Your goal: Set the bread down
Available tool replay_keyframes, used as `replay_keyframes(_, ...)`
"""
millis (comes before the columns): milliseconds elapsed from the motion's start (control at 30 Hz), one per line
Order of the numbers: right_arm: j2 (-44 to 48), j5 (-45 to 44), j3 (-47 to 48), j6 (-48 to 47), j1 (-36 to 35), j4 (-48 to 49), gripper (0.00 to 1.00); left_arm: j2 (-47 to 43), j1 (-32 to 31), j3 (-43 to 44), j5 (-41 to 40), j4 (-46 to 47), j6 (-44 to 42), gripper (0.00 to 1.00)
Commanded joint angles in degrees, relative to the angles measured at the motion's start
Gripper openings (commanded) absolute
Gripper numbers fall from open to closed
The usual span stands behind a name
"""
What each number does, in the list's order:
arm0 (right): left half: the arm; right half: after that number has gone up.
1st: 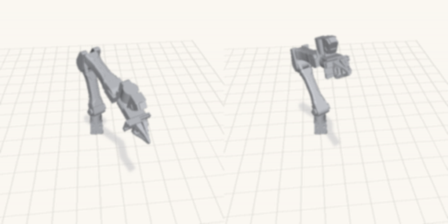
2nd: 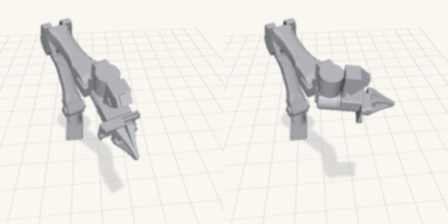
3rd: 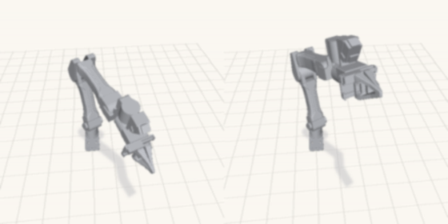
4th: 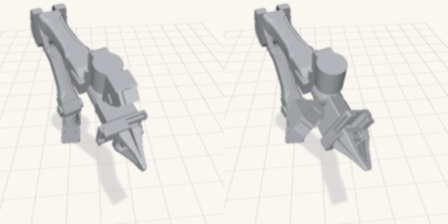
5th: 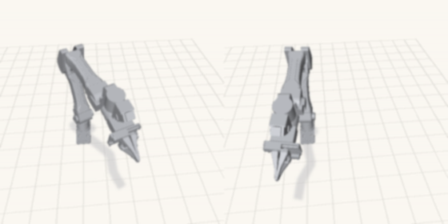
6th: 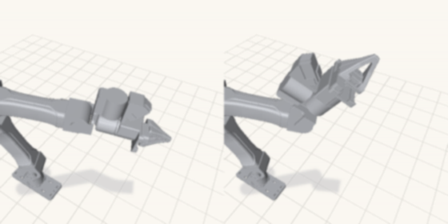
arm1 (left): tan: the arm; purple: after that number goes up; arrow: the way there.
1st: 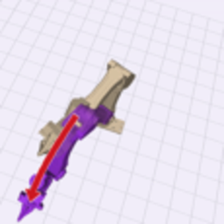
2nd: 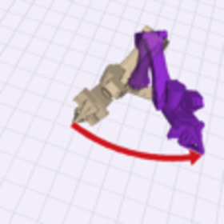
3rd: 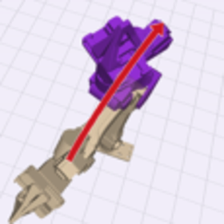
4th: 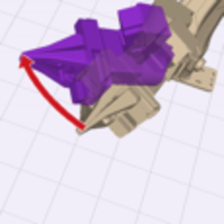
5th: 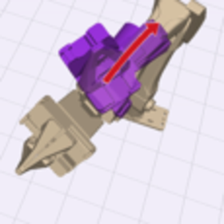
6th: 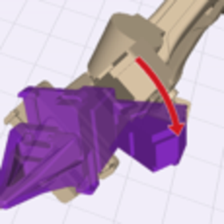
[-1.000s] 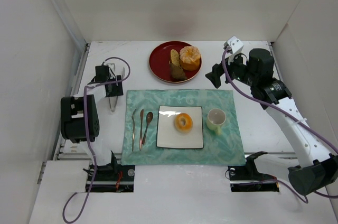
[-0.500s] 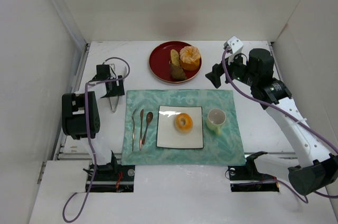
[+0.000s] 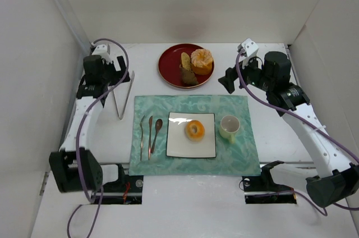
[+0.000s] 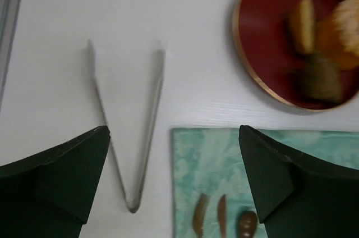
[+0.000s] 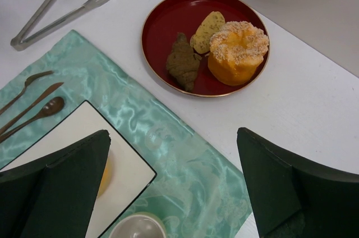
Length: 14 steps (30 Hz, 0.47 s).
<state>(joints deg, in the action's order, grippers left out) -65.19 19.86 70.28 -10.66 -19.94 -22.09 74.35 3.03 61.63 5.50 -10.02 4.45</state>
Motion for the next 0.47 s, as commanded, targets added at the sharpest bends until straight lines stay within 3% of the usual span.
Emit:
replay_keyframes(0,-0.37,-2.01,1.08,1.25,-0.18,2.40,1.00,-9.27,-0.74,-0.27,13.20,0.35,1.62,0.99)
replay_keyframes(167,-0.91,-5.00,1.09,1.78,-0.18,3.18,1.00,-21.94,-1.97,-10.19,25.34,9.92,2.67,0.99)
replay_keyframes(333,-0.91,-5.62,-0.67,1.78,-0.18,4.68,1.00,-29.87,-2.50,-18.89,25.35,13.54,2.67,0.99)
replay_keyframes(433,0.31,-4.56,-0.67,2.30,-0.18,6.26,1.00,-31.63,-3.03,-19.44,25.35,14.15,2.67,0.99)
